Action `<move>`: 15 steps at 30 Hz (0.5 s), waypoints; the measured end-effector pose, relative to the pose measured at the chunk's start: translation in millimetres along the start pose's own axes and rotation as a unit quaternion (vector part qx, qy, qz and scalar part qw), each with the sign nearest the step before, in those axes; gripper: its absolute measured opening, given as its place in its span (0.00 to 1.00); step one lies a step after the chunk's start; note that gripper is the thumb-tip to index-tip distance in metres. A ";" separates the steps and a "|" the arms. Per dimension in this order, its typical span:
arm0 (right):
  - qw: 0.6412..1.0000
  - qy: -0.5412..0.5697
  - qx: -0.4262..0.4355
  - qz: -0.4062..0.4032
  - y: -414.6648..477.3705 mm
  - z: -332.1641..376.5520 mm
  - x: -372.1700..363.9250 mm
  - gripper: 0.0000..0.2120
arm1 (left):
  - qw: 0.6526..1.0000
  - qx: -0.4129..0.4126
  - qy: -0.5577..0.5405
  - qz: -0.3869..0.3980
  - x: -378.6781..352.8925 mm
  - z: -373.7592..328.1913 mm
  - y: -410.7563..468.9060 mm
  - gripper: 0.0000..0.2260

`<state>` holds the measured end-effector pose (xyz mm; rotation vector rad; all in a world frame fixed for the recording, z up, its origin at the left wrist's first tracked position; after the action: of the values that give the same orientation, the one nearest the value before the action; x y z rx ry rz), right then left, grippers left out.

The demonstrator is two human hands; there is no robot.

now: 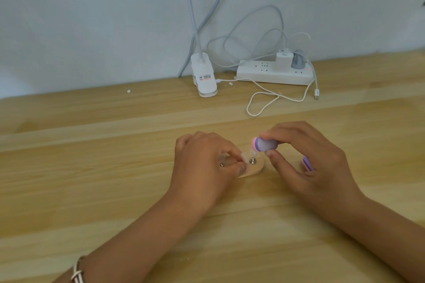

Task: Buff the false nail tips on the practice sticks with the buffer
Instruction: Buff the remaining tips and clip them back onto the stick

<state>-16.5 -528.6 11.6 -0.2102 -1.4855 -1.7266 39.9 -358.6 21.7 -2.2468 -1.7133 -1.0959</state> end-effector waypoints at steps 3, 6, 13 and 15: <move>1.000 -0.006 -0.001 0.005 -0.1 -0.1 -0.8 0.11 | 1.000 0.007 0.006 -0.002 1.0 -0.4 -0.5 0.09; 1.000 -0.002 -0.002 0.007 0.3 -0.6 -0.2 0.11 | 0.999 0.019 -0.026 0.002 1.8 2.0 -1.0 0.09; 0.999 0.022 -0.031 0.000 2.6 -0.9 2.1 0.13 | 0.999 -0.005 0.022 0.041 -1.6 -3.3 3.6 0.09; 0.998 0.037 -0.055 0.002 3.7 -2.6 3.6 0.15 | 0.995 -0.007 0.084 0.053 -5.9 -7.1 7.0 0.17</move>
<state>-15.4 -532.4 15.7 -0.2042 -1.3380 -1.7955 42.1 -369.2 25.7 -2.1562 -1.5080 -1.2365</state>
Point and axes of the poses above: each hand's wrist, its own y-axis towards the middle knuckle, its own x-axis out of the back of the hand, z = x × y, the point moved 4 cm from there along y, towards the middle knuckle, and after that the axes turned 15 degrees about -y, right-handed, at the moved point
